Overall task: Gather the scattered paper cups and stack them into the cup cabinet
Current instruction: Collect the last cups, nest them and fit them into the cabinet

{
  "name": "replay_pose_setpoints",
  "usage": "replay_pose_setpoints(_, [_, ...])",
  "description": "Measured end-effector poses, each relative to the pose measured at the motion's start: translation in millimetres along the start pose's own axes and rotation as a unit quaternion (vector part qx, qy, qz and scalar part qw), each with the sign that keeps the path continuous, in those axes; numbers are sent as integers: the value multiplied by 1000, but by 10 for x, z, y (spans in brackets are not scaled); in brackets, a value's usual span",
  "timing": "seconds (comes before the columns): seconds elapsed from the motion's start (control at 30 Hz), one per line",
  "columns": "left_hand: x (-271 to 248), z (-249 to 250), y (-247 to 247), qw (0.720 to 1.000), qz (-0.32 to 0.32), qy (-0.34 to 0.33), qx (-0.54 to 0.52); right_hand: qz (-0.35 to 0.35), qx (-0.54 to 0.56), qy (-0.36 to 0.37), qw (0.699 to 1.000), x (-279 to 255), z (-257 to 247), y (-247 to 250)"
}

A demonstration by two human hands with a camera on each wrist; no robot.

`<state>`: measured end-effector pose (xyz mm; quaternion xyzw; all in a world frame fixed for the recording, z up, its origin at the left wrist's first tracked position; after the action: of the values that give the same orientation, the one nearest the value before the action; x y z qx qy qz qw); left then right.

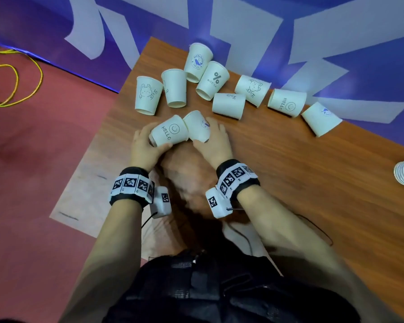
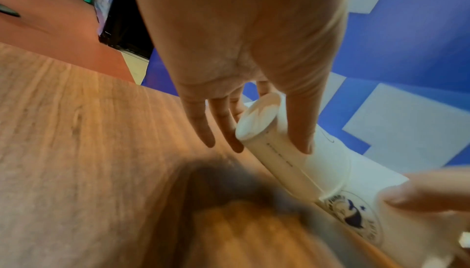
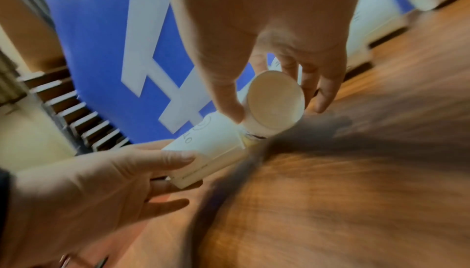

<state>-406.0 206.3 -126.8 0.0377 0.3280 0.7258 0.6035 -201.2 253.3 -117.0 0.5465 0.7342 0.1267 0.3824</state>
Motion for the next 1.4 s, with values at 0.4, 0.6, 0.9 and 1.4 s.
replay_pose_setpoints(0.4, [-641,1177,-389,986,-20,-151,-65,226,203,-59,951,-1264,598,1368])
replay_pose_setpoints(0.6, [-1045,1657,-942,978,-68,-192,-52,348,235,-42,906,-2003,998,2056])
replay_pose_setpoints(0.9, [-1667,2342,-1795,955,-125,-264,-47,447,235,-93,858,-2814,1811,2783])
replay_pose_setpoints(1.4, [-2740,3108,-3481,953,-125,-274,-36,465,235,-93,848,-3532,3300,3971])
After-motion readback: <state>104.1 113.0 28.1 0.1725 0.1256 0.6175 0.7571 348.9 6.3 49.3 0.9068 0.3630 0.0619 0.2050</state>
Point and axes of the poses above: each hand's wrist, its own x-axis towards the middle knuckle, its own y-axis out of the back of the hand, z = x × y, the point moved 8 cm from there along x, towards the middle knuckle, and after that the axes turned 2 degrees about -z, right-handed, at the moved point
